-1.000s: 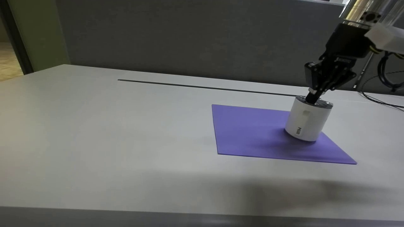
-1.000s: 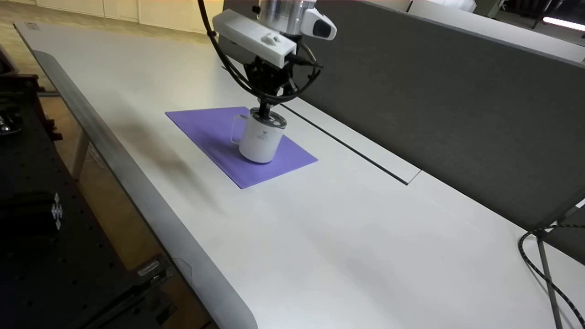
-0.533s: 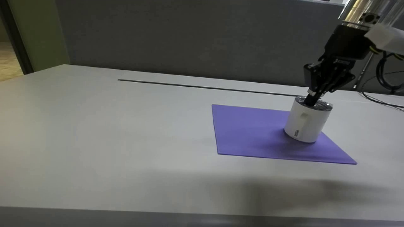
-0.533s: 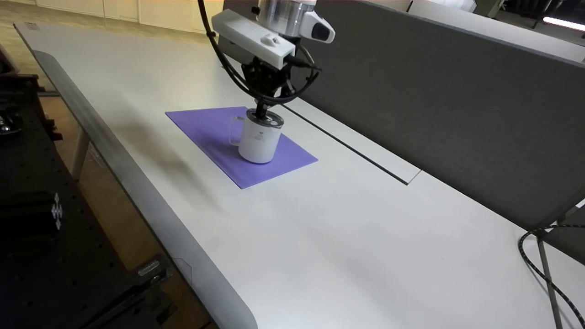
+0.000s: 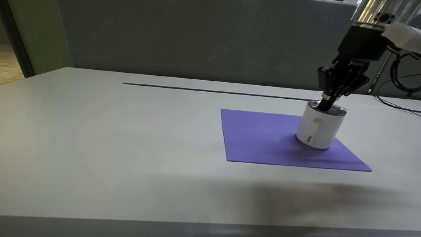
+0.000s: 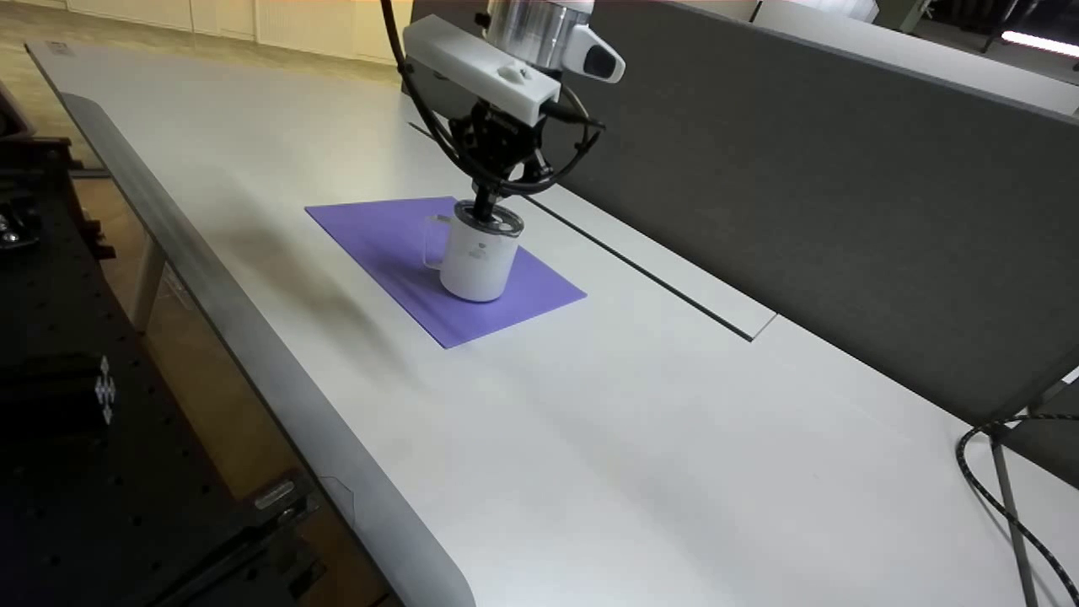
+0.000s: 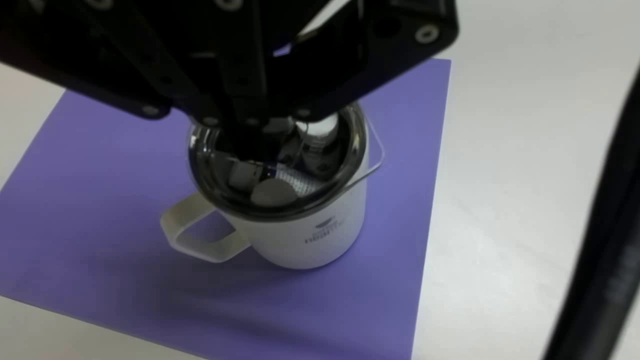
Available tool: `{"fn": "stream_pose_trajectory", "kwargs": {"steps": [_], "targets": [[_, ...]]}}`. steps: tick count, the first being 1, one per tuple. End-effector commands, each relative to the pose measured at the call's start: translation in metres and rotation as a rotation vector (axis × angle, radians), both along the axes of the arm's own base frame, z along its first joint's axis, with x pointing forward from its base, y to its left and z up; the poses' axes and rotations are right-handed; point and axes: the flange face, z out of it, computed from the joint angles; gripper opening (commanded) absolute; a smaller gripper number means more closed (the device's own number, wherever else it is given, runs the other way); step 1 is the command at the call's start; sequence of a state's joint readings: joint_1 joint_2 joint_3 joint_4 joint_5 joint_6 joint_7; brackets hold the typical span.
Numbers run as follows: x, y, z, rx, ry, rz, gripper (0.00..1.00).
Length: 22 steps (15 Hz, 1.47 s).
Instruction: Slide the lid to close the object
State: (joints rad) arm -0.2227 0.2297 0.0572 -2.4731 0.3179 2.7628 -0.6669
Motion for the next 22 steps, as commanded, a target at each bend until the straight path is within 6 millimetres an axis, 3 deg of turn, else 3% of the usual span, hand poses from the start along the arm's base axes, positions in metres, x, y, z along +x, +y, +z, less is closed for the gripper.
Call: {"fn": "stream_pose_trajectory", "kwargs": {"steps": [1, 10, 13, 19, 20, 22], "targets": [[-0.005, -0.013, -0.03, -0.019, 0.07, -0.016, 0.0], [0.0, -0.014, -0.026, -0.024, 0.073, -0.008, 0.0], [0.018, -0.018, 0.007, 0.045, 0.081, -0.018, 0.0], [0.033, -0.034, 0.061, 0.017, 0.18, 0.056, 0.0], [0.034, -0.036, 0.067, 0.019, 0.183, 0.064, 0.26], [0.036, -0.037, 0.077, 0.016, 0.183, 0.067, 0.32]]}}
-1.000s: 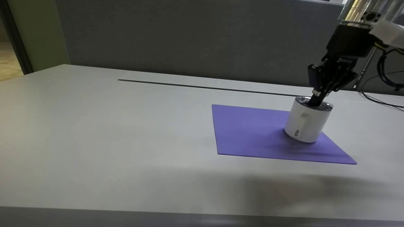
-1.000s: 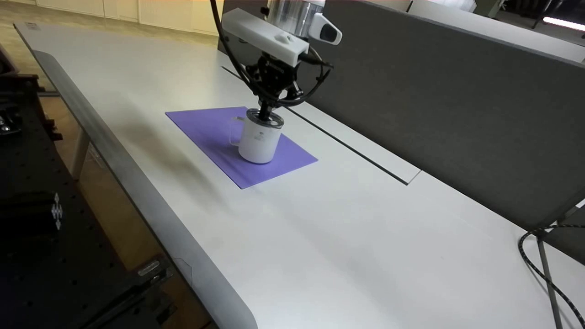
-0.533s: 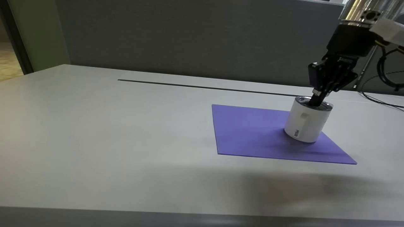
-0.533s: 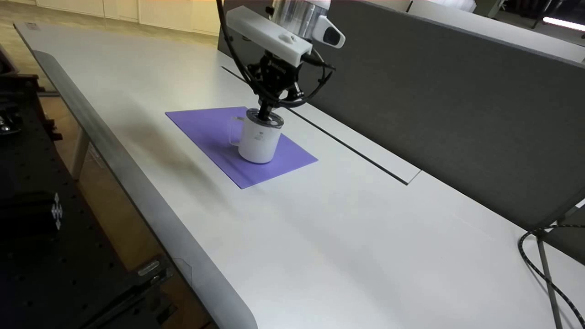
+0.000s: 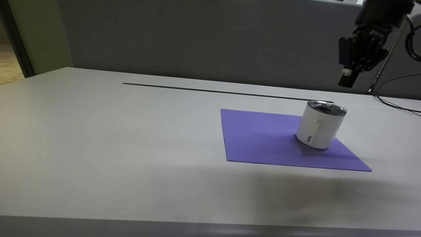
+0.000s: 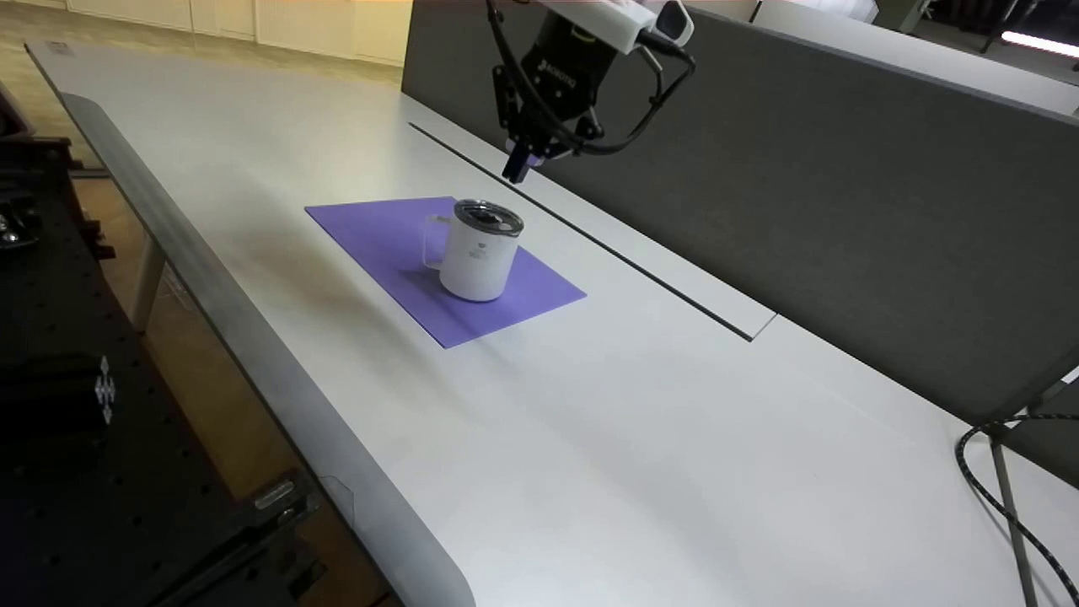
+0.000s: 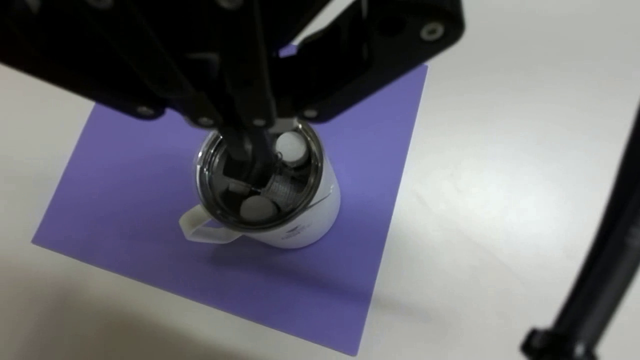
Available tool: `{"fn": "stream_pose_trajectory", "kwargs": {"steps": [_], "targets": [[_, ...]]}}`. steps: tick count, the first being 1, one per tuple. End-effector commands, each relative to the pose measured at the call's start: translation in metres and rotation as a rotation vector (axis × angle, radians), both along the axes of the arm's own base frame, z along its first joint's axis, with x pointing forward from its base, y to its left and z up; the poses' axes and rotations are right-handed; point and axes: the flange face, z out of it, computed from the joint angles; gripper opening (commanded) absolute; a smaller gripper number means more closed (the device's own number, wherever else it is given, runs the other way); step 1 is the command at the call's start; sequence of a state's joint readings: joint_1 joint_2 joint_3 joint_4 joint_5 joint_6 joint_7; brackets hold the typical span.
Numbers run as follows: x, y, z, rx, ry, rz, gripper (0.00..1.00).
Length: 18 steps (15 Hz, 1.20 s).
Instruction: Slide the lid to close the object
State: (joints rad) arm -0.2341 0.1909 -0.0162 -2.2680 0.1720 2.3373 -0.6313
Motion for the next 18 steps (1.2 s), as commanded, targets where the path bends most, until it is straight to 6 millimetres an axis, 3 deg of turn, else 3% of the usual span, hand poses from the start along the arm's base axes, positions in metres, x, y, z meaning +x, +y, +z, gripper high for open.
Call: {"fn": "stream_pose_trajectory", "kwargs": {"steps": [1, 10, 18], "targets": [[0.005, -0.002, 0.024, -0.019, 0.01, 0.013, 0.4], [0.011, 0.003, 0.048, -0.06, -0.068, 0.026, 0.98], [0.007, 0.002, 0.04, -0.068, -0.032, 0.065, 1.0]]}}
